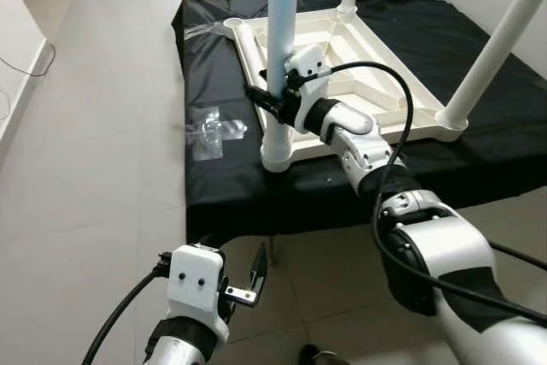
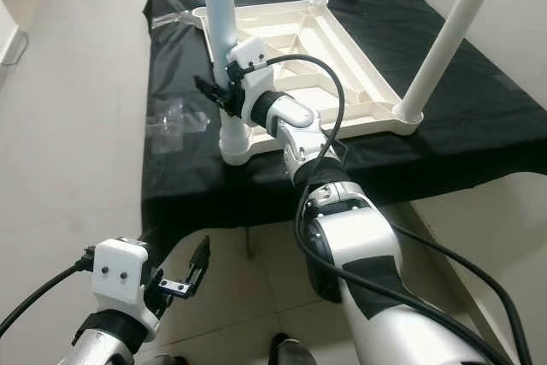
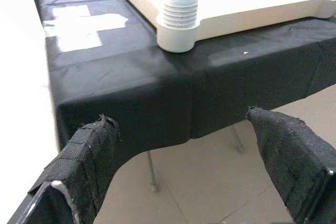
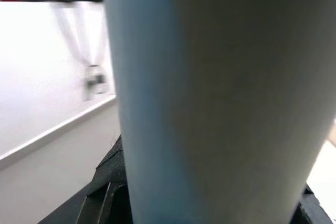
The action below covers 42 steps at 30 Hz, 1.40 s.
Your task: Building children table
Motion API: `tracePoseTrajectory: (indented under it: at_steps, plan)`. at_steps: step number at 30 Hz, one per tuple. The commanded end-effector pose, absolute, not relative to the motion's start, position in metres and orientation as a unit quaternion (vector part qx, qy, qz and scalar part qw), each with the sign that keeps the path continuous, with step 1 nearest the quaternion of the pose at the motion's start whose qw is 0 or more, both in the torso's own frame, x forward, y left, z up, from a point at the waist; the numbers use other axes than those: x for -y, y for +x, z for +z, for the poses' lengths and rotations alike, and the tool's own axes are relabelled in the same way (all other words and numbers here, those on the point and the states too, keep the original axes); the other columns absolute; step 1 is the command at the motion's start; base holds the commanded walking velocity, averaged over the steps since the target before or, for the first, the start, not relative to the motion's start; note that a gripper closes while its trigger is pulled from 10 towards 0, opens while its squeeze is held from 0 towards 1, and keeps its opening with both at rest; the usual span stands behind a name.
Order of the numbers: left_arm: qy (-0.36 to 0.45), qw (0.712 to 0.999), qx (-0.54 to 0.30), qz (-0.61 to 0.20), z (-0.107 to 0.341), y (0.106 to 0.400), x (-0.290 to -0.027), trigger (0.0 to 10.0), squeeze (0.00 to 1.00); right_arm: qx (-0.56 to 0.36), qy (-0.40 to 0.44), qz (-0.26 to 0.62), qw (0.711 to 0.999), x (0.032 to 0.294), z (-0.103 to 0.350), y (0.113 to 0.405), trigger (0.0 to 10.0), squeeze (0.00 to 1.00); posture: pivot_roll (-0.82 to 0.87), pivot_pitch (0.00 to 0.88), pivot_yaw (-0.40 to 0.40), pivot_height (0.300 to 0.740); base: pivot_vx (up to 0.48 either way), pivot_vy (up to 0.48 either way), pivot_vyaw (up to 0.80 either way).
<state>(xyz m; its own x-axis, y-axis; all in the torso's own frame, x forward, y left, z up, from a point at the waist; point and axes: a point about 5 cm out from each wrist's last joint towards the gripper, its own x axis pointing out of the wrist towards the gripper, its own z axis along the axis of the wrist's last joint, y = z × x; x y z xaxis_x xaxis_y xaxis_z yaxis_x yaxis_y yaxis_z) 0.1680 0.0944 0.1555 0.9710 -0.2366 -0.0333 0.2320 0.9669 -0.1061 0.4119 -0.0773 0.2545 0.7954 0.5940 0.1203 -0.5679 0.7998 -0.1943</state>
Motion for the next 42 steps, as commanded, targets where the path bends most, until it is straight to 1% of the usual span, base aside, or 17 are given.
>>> tracePoseTrajectory:
  at_steps: [1,2,3,6,8,9,10,13,18,19,20,21,22,24,31,38,42]
  plan:
    - [-0.050,0.990,-0.032,-0.125,0.153,0.165,-0.091,10.0,0.00,-0.025,-0.081,0.275,0.958,0.092,0.201,0.409,10.0,0.00,0.10,0.255,-0.022,0.740,0.000,0.000,0.00]
    - [-0.051,0.990,-0.032,-0.125,0.152,0.166,-0.091,10.0,0.00,-0.033,-0.061,0.240,0.968,0.094,0.198,0.411,10.0,0.00,0.09,0.248,-0.023,0.740,0.000,0.000,0.00]
    - [-0.051,0.990,-0.032,-0.125,0.152,0.166,-0.091,10.0,0.00,-0.033,-0.061,0.240,0.968,0.094,0.198,0.411,10.0,0.00,0.09,0.248,-0.023,0.740,0.000,0.000,0.00]
    - [-0.050,0.990,-0.032,-0.125,0.152,0.167,-0.091,10.0,0.00,-0.043,0.007,0.110,0.993,0.092,0.195,0.413,10.0,0.00,0.09,0.242,-0.022,0.740,0.000,0.000,0.00]
    - [-0.050,0.990,-0.032,-0.125,0.152,0.167,-0.091,10.0,0.00,-0.043,0.007,0.110,0.993,0.092,0.195,0.413,10.0,0.00,0.09,0.242,-0.022,0.740,0.000,0.000,0.00]
    - [-0.050,0.990,-0.032,-0.125,0.151,0.167,-0.092,10.0,0.00,-0.040,0.023,0.074,0.996,0.088,0.195,0.413,10.0,0.00,0.09,0.238,-0.023,0.740,0.000,0.000,0.00]
    - [-0.049,0.991,-0.032,-0.125,0.151,0.168,-0.092,10.0,0.00,-0.031,0.046,-0.002,0.998,0.085,0.196,0.412,10.0,0.00,0.10,0.234,-0.023,0.740,0.000,0.000,0.00]
    - [-0.049,0.991,-0.031,-0.125,0.151,0.168,-0.093,10.0,0.00,-0.029,0.050,-0.021,0.998,0.084,0.196,0.411,10.0,0.00,0.10,0.234,-0.023,0.740,0.000,0.000,0.00]
    - [-0.047,0.991,-0.031,-0.123,0.150,0.168,-0.094,10.0,0.00,-0.013,0.080,-0.105,0.991,0.076,0.198,0.406,10.0,0.00,0.10,0.234,-0.022,0.740,0.000,0.000,0.00]
    - [-0.046,0.991,-0.031,-0.123,0.150,0.169,-0.094,10.0,0.00,-0.011,0.078,-0.163,0.983,0.070,0.198,0.402,10.0,0.00,0.11,0.231,-0.022,0.740,0.000,0.000,0.00]
    - [-0.046,0.991,-0.031,-0.123,0.150,0.169,-0.094,10.0,0.00,-0.011,0.078,-0.163,0.983,0.070,0.198,0.402,10.0,0.00,0.11,0.231,-0.022,0.740,0.000,0.000,0.00]
    - [-0.045,0.991,-0.031,-0.123,0.150,0.170,-0.094,10.0,0.00,-0.016,0.072,-0.208,0.975,0.064,0.197,0.397,10.0,0.00,0.11,0.231,-0.022,0.740,0.000,0.000,0.00]
    - [-0.045,0.991,-0.031,-0.123,0.150,0.170,-0.094,10.0,0.00,-0.016,0.072,-0.208,0.975,0.064,0.197,0.397,10.0,0.00,0.11,0.231,-0.022,0.740,0.000,0.000,0.00]
    - [-0.044,0.991,-0.031,-0.123,0.149,0.171,-0.094,10.0,0.00,-0.040,0.068,-0.269,0.960,0.055,0.194,0.390,10.0,0.00,0.12,0.229,-0.020,0.740,0.000,0.000,0.00]
    - [-0.045,0.991,-0.031,-0.123,0.148,0.173,-0.092,10.0,0.00,-0.078,0.092,-0.315,0.941,0.036,0.199,0.383,10.0,0.00,0.13,0.231,-0.024,0.740,0.000,0.000,0.00]
    - [-0.044,0.991,-0.027,-0.126,0.149,0.175,-0.091,10.0,0.00,-0.084,0.088,-0.334,0.935,0.032,0.203,0.381,10.0,0.00,0.13,0.233,-0.026,0.740,0.000,0.000,0.00]
    - [-0.048,0.984,0.016,-0.171,0.159,0.170,-0.084,10.0,0.00,-0.081,0.086,-0.329,0.937,0.028,0.203,0.379,10.0,0.00,0.13,0.231,-0.025,0.740,0.000,0.000,0.00]
